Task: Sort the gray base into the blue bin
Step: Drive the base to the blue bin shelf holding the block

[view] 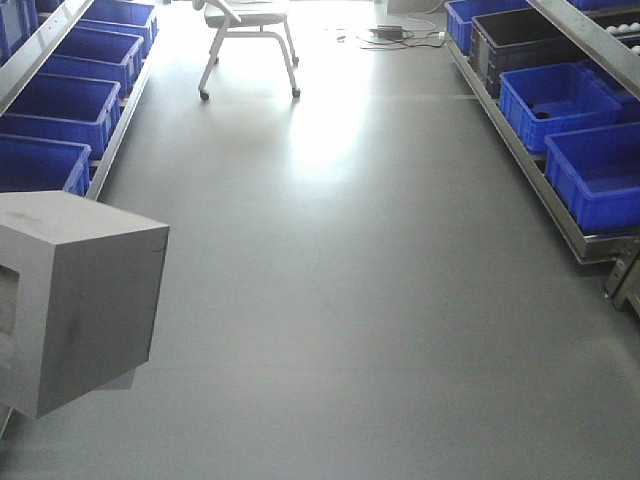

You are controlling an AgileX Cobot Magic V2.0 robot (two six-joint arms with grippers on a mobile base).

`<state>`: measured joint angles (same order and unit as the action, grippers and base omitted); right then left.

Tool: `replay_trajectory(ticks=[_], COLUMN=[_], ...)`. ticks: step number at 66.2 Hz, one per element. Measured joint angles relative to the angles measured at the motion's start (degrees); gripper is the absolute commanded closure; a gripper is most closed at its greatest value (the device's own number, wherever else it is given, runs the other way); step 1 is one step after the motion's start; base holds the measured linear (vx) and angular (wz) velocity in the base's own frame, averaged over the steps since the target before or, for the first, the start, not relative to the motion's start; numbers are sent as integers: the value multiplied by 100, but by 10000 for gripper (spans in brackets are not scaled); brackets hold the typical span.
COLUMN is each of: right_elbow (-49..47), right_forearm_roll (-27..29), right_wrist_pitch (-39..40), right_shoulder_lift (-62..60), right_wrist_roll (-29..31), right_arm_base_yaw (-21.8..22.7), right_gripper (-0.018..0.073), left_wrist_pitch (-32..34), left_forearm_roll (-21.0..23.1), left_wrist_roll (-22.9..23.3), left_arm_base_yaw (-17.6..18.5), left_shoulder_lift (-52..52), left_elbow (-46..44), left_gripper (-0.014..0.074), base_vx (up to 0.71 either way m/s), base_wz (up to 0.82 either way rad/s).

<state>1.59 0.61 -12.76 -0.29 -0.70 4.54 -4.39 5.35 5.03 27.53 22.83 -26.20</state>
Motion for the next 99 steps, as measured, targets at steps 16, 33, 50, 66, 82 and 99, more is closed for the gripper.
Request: replay_trajectory(ticks=[16,33,50,66,82,99], right_elbow=[0,0,0,0,0,0], right_forearm_roll=[0,0,0,0,0,0], right_wrist_pitch=[0,0,0,0,0,0], right_shoulder_lift=[0,0,0,0,0,0], right_wrist_roll=[0,0,0,0,0,0], right_arm_base_yaw=[0,0,0,0,0,0], right_gripper=[564,564,564,564,564,564], left_wrist_pitch=[0,0,0,0,0,0], left_forearm_roll=[0,0,0,0,0,0], left_wrist_roll=[0,0,0,0,0,0], left_arm_base_yaw=[0,0,0,0,0,0], left_shoulder_lift=[0,0,0,0,0,0], left_elbow=[0,0,0,0,0,0], left_gripper=[603,603,603,603,603,603], base_vx=[30,23,17,15,19,18], base_wz=[6,5,20,53,75,71])
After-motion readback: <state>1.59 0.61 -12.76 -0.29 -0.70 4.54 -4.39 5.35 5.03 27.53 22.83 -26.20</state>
